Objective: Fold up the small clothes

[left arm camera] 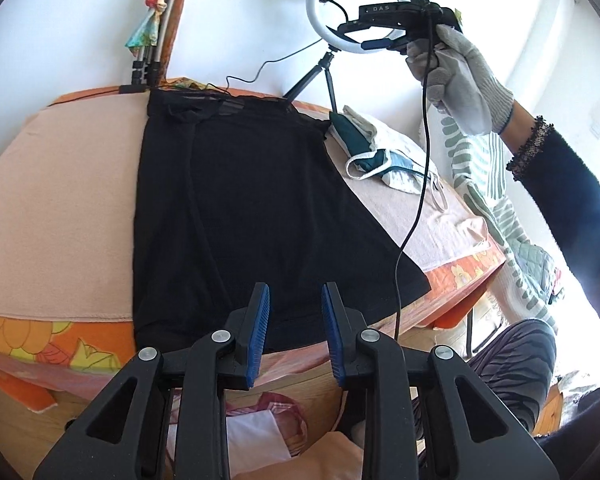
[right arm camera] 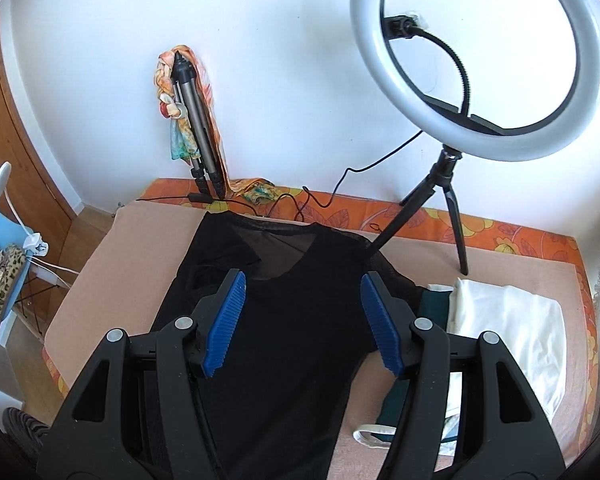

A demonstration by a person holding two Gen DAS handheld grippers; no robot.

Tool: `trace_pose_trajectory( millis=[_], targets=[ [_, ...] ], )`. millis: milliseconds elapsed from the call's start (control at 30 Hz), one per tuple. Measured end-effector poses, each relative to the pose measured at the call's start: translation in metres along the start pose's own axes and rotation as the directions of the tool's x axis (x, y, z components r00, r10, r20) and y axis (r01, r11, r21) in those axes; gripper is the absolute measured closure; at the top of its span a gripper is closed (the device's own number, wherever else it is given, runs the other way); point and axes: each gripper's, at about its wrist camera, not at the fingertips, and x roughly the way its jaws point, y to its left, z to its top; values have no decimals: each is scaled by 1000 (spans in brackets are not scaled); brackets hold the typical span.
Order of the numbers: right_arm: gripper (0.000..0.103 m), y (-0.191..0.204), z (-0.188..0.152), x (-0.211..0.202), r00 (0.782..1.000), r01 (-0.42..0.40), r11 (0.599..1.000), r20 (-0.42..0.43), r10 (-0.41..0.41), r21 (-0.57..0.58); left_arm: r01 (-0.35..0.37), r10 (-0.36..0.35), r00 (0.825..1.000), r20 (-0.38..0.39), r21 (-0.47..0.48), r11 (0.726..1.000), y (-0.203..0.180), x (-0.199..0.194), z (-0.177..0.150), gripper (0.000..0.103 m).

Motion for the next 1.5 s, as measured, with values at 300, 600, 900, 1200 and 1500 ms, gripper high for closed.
trace_pose_trajectory(
  millis=[300,600,900,1200,1500],
  targets=[
    [40,-67,-24,-49,1000,6,1000,10,-6,-5,36,-29,999,-46,162,986,-81,54,5,66],
    [36,-149,-37,-72,998,65,995,21,-67,76,90,-51,989,-142,286,954,-138,107,-2,40],
    [36,-198,-47,-54,998,69,993,-6,-69,100,66,1,987,-158,421,905,-170,149,-12,39],
    [36,-182,-36,-3,999,-42,995,-18,43,87,24,45,988,-145,446,895,-165,166,-13,76],
    [36,-134,-22,88,989,-115,992,-91,120,59,106,-81,989,-127,200,974,-125,155,10,97]
  ],
)
